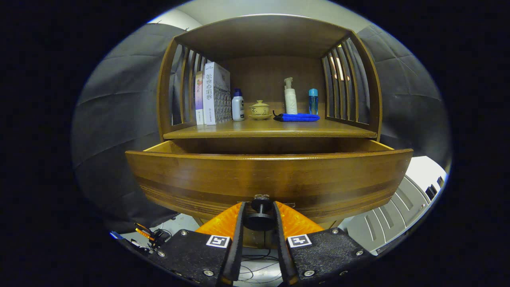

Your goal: Pull open the drawer, take out the items inside it, and place them on the countertop above the cabinet.

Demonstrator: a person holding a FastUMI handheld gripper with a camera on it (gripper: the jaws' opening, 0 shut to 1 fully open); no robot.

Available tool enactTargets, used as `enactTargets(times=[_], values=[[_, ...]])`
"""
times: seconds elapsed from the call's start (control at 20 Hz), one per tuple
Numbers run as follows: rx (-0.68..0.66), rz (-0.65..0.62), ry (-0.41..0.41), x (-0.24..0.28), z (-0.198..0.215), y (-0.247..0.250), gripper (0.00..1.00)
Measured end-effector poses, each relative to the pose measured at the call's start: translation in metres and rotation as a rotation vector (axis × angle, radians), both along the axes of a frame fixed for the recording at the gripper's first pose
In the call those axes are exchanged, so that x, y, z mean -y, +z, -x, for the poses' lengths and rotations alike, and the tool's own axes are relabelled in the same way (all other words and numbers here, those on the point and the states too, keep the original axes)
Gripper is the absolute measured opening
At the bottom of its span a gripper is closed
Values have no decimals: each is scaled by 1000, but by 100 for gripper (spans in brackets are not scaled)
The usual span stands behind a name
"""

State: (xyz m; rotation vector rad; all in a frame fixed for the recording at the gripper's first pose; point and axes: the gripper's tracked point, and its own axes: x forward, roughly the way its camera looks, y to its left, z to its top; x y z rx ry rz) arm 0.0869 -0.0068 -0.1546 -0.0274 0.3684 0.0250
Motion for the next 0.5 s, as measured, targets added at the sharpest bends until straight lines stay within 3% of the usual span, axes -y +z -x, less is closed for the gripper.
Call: enactTargets(times=[0.5], values=[[14, 14, 48, -12, 45, -8, 39]])
